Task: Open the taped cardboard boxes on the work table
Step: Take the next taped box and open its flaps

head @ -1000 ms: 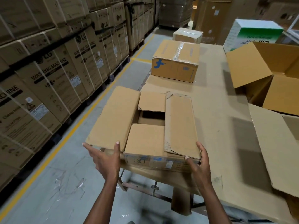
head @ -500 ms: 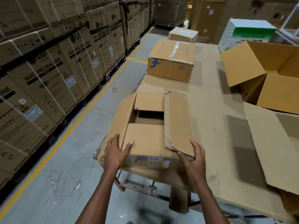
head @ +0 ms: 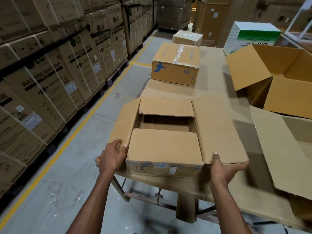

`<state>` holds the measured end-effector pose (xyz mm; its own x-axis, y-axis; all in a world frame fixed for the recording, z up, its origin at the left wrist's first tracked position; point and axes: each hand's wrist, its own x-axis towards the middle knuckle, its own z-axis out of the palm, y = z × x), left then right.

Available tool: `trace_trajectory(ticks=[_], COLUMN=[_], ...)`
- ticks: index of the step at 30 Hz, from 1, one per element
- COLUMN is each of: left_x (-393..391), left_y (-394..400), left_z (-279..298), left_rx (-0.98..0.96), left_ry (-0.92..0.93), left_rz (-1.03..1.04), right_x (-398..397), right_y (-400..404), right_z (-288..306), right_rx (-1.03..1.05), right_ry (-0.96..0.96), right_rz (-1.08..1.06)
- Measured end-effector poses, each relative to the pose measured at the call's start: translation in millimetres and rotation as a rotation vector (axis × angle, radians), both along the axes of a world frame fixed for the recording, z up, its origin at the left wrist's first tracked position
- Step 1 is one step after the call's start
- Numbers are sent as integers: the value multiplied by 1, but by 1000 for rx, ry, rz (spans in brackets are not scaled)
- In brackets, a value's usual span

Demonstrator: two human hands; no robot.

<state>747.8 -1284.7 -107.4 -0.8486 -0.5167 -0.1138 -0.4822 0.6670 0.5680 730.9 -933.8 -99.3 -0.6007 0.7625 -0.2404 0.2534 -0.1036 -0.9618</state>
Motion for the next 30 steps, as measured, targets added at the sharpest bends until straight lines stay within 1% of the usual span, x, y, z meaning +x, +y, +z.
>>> trace_trajectory(ticks=[2, 4, 6, 7, 9, 10, 12, 14, 16, 19, 22, 25, 28, 30], left_x=[-2, -2, -2, -2, -2, -3, -4, -5, -4, -6, -14, -23, -24, -19], left_y=[0, 2, 6, 7, 7, 6, 5, 8, 13, 21, 26, 28, 29, 28], left_z=[1, 2, 4, 4, 5, 6, 7, 8, 11, 15, 19, 21, 26, 28], left_rx=[-3, -17, -71, -98, -111, -100, -68, -36, -20, -21, -24, -39, -11, 30], left_ry=[3, 43, 114, 143, 174, 176, 159, 109, 52, 0, -68, -130, -138, -104], left_rz=[11, -7, -73, -114, -168, -176, -180, -199, -220, -226, -234, -242, -243, -239], right_x=[-1, -2, -2, -2, -4, -6, -9, -13, -18, -30, -51, -73, -93, -104], right_y=[1, -1, -3, -3, 0, 1, -1, -3, -4, -4, -5, -11, -13, -13], right_z=[-1, -2, -2, -1, -5, -8, -7, -3, 0, 1, 5, 12, 20, 24], right_rx=[60, 203, 374, 473, 634, 653, 593, 572, 635, 746, 810, 902, 930, 896], right_ry=[-100, -225, -318, -327, -268, -214, -113, -93, -145, -283, -381, -434, -493, -510], right_rz=[-20, 8, 62, 103, 245, 323, 433, 508, 617, 790, 888, 989, 1051, 1076])
